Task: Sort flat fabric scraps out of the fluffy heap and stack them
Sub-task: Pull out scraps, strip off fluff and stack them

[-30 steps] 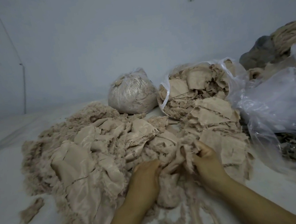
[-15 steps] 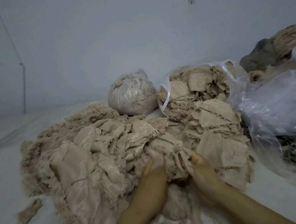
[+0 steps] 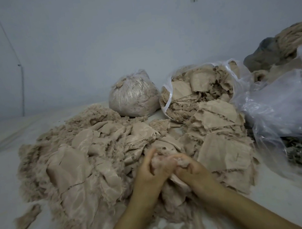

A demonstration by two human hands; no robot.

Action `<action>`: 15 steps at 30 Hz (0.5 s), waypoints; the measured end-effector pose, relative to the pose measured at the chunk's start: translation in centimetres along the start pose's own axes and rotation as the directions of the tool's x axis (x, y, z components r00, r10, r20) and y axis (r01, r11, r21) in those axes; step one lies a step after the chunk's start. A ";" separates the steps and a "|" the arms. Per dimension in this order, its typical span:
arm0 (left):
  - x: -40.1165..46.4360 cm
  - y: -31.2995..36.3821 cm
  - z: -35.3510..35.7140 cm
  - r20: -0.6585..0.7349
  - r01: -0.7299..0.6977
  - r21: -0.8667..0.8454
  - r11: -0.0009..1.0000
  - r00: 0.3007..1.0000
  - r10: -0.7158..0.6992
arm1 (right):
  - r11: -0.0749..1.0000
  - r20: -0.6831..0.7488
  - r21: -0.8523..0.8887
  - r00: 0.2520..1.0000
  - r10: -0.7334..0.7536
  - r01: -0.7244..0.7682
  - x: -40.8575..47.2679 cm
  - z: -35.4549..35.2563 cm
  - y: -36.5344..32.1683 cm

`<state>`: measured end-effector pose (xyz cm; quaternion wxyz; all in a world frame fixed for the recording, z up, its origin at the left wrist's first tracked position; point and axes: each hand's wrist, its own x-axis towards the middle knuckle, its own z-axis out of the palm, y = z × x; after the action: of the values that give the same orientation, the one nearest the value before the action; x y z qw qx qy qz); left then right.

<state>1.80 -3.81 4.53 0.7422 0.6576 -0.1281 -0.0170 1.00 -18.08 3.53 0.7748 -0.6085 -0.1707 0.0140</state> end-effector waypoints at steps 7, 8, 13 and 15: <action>0.0 0.2 0.4 -0.033 0.148 -0.328 0.933 0.985 -0.168 | 0.999 -0.122 -0.001 0.992 -0.045 0.045 0.1 -0.2 -0.5; 0.3 0.4 0.1 -0.128 0.135 -0.398 0.907 0.971 -0.201 | 0.999 -0.149 -0.014 0.988 -0.051 0.050 0.1 -0.2 -0.5; 0.3 1.1 -1.3 -0.214 0.188 -0.332 0.925 0.939 -0.268 | 0.998 -0.180 -0.027 0.982 -0.062 0.058 0.1 -0.4 -0.2; -0.3 1.5 -1.4 -0.044 0.220 -0.103 0.970 0.973 -0.226 | 0.996 -0.187 0.008 0.979 -0.083 0.086 0.2 -0.3 -0.5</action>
<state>1.58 -2.23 5.77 0.7700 0.6310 -0.0318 -0.0884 1.15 -18.43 3.95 0.7922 -0.5931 -0.1229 -0.0744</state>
